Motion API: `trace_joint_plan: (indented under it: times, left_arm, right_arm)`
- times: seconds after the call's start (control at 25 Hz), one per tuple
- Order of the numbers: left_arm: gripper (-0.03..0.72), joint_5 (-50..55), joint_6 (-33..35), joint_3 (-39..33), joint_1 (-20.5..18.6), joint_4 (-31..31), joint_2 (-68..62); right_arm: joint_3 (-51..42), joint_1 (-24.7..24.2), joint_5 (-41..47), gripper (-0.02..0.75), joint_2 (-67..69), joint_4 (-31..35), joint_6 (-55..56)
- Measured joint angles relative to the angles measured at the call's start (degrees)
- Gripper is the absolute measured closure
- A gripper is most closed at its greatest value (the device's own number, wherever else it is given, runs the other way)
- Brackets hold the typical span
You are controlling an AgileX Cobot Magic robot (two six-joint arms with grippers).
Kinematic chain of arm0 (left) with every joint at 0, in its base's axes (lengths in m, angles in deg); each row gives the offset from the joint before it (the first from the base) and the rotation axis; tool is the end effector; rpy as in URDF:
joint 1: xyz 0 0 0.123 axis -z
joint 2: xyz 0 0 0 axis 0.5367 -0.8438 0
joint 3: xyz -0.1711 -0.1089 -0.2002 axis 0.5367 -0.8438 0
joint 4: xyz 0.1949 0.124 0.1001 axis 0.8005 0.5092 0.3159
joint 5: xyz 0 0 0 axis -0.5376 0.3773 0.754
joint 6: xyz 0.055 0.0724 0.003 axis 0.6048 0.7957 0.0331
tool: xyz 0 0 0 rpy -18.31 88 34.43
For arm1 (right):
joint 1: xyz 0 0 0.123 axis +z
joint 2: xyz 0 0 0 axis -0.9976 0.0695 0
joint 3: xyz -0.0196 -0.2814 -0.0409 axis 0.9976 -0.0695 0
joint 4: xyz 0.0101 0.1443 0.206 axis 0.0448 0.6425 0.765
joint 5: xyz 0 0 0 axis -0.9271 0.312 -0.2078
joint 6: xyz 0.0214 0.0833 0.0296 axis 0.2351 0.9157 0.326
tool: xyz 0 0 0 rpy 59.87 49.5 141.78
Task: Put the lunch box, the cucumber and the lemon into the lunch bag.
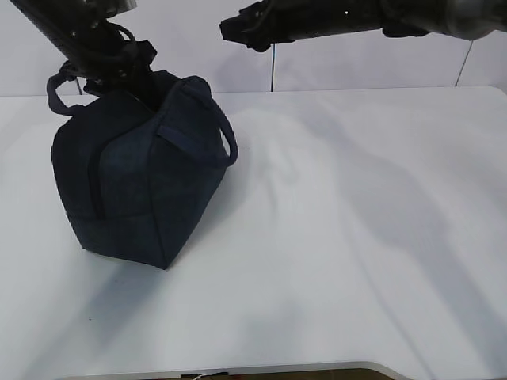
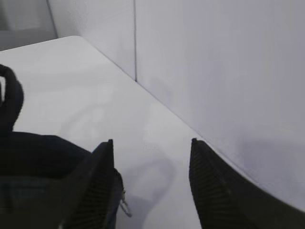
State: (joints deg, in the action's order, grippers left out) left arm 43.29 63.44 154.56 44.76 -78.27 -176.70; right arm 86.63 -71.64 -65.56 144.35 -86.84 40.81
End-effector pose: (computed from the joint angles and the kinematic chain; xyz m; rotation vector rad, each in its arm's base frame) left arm 0.4513 -0.1361 0.2616 0.4947 2.7321 -0.6181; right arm 0.5015 0.1784 0.2846 -0.8839 1.6384 0.4758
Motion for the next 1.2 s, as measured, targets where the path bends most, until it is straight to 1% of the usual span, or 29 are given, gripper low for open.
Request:
trace_joint_plan:
  times: [0.12,0.32,0.44,0.48,0.6,1.0,1.2]
  left_arm:
    - [0.375,0.0,-1.5,0.0,0.0,0.6,0.0]
    - [0.365,0.1,-2.4,0.0,0.0,2.7,0.9]
    - [0.329,1.0,-2.9,0.0,0.0,3.4,1.9]
    - [0.312,1.1,-2.9,0.0,-1.5,3.6,2.3]
    - [0.281,1.2,-3.1,0.0,-0.3,4.2,3.4]
    - [0.272,1.6,-3.4,0.0,0.2,7.1,7.7]
    - [0.272,1.9,-4.3,-0.5,0.2,12.2,10.9]
  right_arm:
    - [0.0,-1.2,-4.7,0.328,0.0,0.0,0.0]
    - [0.0,-1.6,-6.9,0.330,0.0,0.0,-0.1]
    - [0.0,-1.6,-7.3,0.330,0.0,0.0,-0.1]
    - [0.0,-1.6,-7.4,0.330,0.0,0.0,-0.1]
    - [0.0,-1.6,-7.8,0.330,0.0,0.0,-0.6]
    - [0.0,-1.7,-9.7,0.330,-2.8,0.0,-2.5]
    - [0.0,-1.7,-10.2,0.330,-4.1,0.0,-2.5]
